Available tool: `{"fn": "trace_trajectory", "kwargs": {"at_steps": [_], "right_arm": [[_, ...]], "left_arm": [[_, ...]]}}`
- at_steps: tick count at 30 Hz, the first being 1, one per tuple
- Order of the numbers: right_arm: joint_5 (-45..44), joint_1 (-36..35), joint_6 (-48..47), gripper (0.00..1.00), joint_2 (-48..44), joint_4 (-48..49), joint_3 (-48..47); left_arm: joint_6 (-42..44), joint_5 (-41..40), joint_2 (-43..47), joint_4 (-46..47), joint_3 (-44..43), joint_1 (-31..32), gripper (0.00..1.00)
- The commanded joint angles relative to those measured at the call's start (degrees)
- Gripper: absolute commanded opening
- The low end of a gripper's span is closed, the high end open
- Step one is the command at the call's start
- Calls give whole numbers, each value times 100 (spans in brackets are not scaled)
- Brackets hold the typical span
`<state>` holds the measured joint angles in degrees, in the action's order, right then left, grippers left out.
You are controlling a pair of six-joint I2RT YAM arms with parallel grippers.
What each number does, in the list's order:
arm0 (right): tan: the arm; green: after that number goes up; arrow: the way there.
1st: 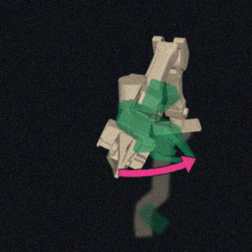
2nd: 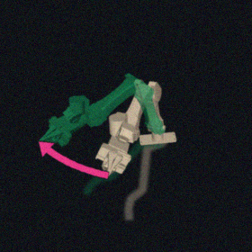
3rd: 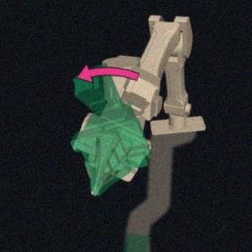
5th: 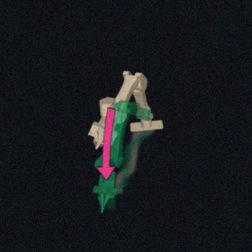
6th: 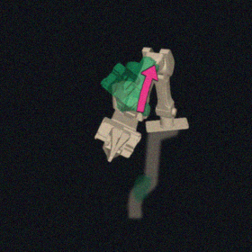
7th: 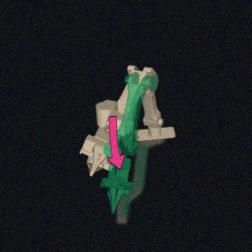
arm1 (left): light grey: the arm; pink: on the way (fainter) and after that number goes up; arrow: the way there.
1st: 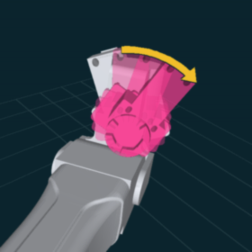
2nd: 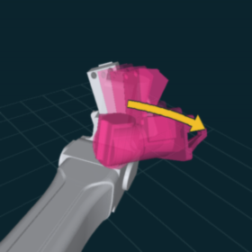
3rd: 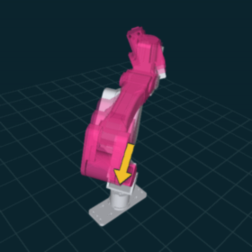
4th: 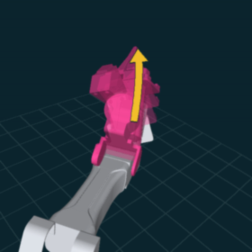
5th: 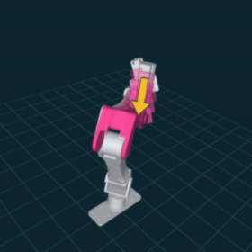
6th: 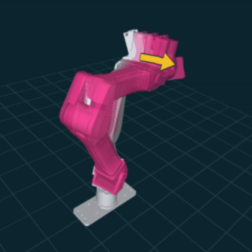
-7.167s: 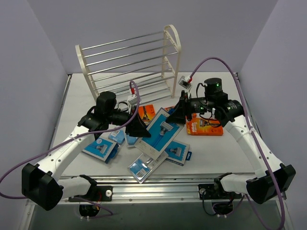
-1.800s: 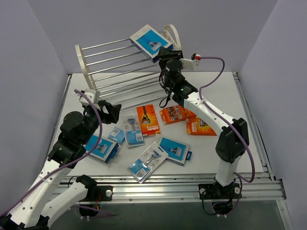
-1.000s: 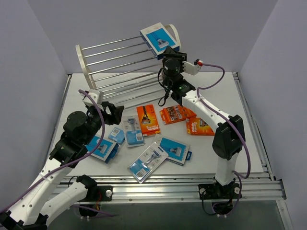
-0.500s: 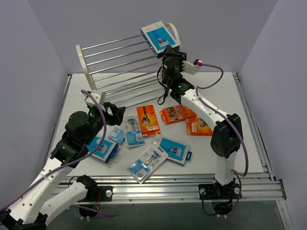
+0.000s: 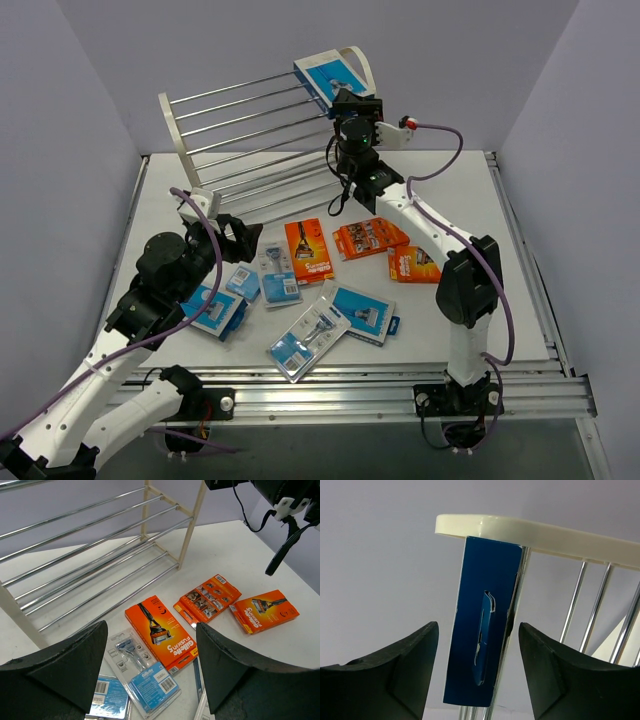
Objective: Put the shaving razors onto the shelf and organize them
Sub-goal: Place the shaving razor onto shelf
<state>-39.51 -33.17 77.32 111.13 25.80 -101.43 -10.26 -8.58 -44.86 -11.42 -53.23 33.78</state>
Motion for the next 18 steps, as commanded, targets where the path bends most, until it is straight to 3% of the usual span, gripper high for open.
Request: {"fn": "trace_trajectory", "kwargs": {"at_steps": [1,11,18], "right_arm": [[39,47,-199,61,-39,-13,-263],[689,196,-762,70,-197,-1190,-817],[1111,390,-1026,85,-329,-1358,-843]], "left_arm": [[33,-47,13,61,-82,32,80],[42,-39,4,35,-91,32,80],[42,23,-58,-18,-126,32,80]]}}
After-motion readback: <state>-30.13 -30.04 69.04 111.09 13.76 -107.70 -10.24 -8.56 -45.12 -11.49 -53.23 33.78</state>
